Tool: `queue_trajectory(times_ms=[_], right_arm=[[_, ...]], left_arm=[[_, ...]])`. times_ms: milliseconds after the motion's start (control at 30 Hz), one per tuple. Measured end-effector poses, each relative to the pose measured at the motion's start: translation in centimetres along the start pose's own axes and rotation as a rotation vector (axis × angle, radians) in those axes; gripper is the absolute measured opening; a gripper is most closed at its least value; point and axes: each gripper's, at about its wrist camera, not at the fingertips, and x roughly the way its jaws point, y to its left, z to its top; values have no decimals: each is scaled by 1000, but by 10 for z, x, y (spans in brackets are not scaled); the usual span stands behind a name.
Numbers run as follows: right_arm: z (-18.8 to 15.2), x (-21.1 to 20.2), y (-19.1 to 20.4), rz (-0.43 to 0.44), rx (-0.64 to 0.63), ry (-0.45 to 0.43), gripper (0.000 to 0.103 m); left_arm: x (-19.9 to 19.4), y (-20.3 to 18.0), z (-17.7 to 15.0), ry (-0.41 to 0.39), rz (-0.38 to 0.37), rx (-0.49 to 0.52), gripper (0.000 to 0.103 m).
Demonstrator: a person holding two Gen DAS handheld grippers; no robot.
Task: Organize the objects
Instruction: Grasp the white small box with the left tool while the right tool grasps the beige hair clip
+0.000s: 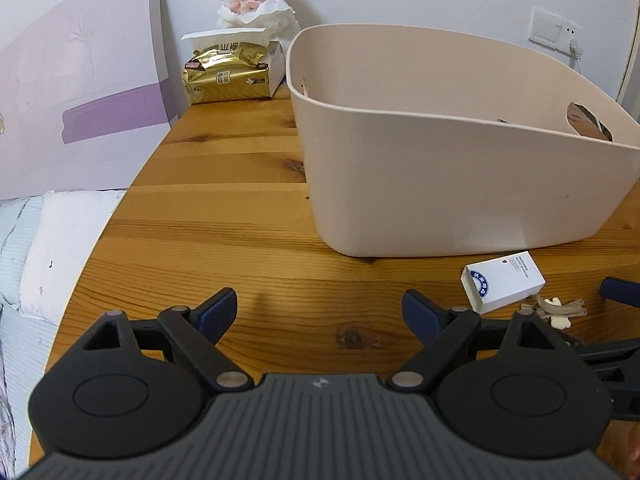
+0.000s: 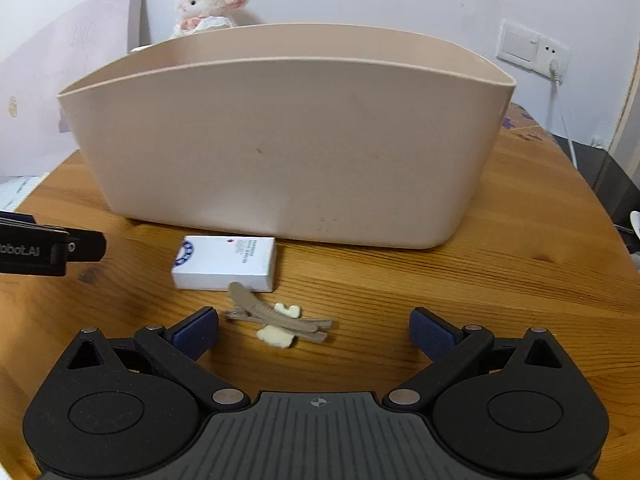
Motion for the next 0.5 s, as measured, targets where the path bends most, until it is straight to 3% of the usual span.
queue_trajectory(times_ms=[500], right_arm=[[15,-8,-53,-26,31,-10,91]], left_arm=[[8,-43,1,32,-148,28,90]])
